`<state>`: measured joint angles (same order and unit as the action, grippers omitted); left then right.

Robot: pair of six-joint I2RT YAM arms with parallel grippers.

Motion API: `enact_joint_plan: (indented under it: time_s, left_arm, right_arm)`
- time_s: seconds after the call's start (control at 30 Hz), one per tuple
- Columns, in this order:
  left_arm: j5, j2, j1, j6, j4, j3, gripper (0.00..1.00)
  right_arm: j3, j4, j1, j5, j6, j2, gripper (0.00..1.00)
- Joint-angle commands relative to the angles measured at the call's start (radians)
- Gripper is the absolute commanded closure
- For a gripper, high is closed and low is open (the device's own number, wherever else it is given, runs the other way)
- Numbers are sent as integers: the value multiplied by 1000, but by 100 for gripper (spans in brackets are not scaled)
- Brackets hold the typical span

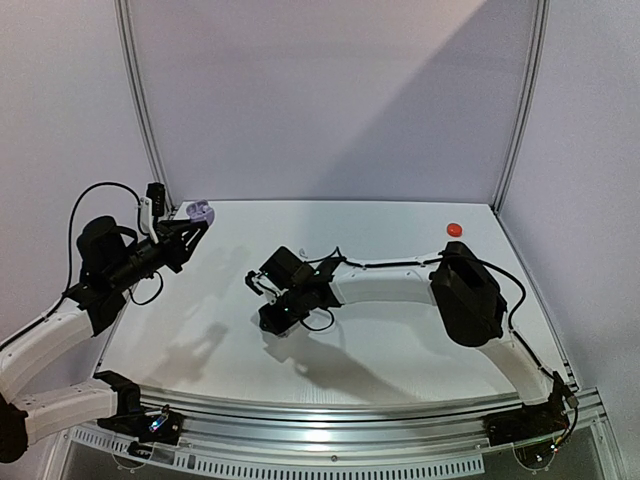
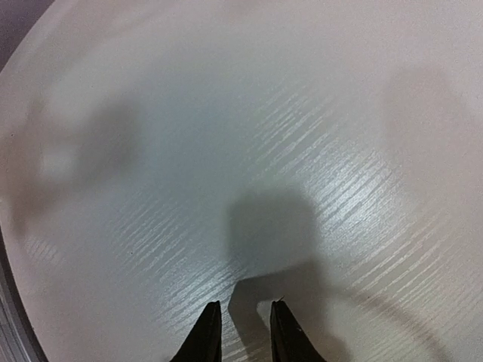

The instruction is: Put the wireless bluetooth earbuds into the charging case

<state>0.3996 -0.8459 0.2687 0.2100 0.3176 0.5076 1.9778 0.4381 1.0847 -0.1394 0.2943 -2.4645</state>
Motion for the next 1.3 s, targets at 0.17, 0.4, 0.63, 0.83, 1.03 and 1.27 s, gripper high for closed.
enact_joint_plan:
  time_s: [0.17, 0.4, 0.63, 0.83, 1.03, 1.27]
  left_arm:
    - [12, -3, -13, -8, 21, 9, 100]
    - [18, -4, -13, -2, 22, 10, 100]
    - [15, -1, -13, -4, 15, 8, 100]
    - [15, -6, -13, -4, 21, 6, 100]
    - [13, -10, -15, -4, 25, 2, 100]
    - [13, -13, -16, -6, 30, 2, 100]
  right_arm:
    - [17, 89, 10, 14, 70, -25, 78]
    - [16, 108, 10, 18, 105, -6, 78]
    - [17, 145, 12, -2, 106, 1, 86]
    - [-16, 198, 23, -10, 85, 29, 91]
    - [-38, 226, 29, 10, 77, 50, 92]
    - [-83, 241, 28, 19, 74, 76, 94]
